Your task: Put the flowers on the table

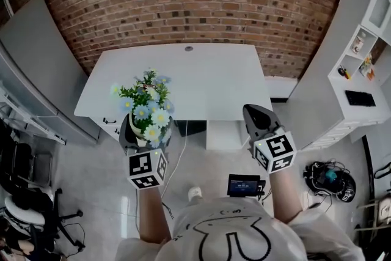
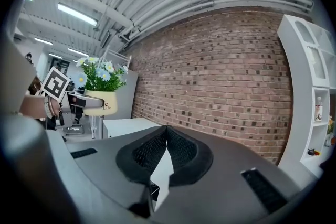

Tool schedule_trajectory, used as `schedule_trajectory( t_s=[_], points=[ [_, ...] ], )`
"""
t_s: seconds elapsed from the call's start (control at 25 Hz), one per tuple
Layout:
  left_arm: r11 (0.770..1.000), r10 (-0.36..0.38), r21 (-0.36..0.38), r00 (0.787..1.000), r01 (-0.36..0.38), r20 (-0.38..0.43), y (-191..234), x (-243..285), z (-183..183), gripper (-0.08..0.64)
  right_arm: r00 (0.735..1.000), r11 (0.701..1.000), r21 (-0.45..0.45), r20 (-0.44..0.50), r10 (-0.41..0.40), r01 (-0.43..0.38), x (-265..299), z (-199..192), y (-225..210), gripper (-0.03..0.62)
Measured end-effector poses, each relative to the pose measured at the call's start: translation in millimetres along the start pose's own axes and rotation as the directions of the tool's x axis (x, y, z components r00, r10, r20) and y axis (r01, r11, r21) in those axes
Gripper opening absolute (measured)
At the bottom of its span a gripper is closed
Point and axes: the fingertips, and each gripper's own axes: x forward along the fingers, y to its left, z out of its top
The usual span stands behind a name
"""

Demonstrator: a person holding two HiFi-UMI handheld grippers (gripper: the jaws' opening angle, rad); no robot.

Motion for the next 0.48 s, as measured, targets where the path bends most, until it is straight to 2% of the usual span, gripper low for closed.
schedule_trajectory(
  t_s=[0.48],
  points=[
    [0.998,-0.061,0.012,0.998,0.061,-0.004,80,75,-4,0.514,0.999,0.999,0.017,-0.015,-0.04,0.041,100,10,25,0.014]
  ],
)
